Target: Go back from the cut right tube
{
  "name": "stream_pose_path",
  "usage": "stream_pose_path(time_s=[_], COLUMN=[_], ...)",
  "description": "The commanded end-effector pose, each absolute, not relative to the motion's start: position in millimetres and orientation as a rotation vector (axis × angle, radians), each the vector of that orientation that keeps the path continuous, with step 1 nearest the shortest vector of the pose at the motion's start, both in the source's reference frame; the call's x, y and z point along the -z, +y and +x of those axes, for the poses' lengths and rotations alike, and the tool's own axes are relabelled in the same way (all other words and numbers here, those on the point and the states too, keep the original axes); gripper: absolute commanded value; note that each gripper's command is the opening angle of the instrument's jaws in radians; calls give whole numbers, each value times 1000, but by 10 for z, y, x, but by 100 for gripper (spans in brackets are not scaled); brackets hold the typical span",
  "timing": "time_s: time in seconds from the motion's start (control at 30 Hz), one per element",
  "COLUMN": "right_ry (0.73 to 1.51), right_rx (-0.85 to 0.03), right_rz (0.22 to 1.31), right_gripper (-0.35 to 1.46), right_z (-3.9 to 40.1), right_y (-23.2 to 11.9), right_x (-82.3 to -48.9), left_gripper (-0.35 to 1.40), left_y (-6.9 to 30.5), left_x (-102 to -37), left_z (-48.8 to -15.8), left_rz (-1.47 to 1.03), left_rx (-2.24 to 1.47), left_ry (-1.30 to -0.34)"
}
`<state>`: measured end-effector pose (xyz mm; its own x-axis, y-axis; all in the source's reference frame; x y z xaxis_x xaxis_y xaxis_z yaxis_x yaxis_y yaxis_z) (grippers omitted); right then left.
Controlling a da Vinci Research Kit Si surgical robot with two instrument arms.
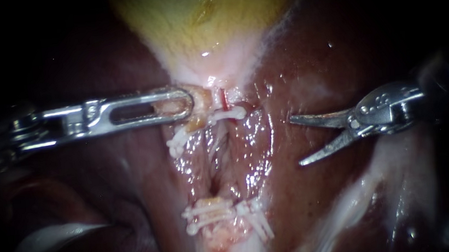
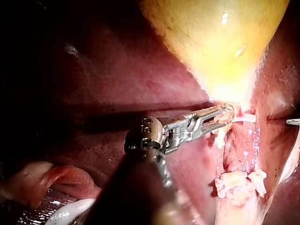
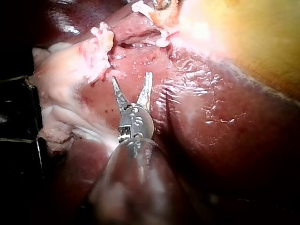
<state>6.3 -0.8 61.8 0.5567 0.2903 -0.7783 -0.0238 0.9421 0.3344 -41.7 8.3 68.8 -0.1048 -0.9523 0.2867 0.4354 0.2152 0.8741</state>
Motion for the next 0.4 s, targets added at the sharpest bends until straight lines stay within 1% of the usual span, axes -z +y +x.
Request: stream_pose_path(time_s=[0.03,0.4], right_ry=[966,966], right_rx=[-189,-189], right_rz=[302,302], right_gripper=[145,145], right_z=[63,62], right_y=[-8,-8], right_x=[-619,-619], left_gripper=[-35,-35], left_y=[83,81], left_x=[-689,-691], left_z=[-419,-421], left_rz=[620,625], left_rx=[1303,1299], left_ry=[-1111,-1106])
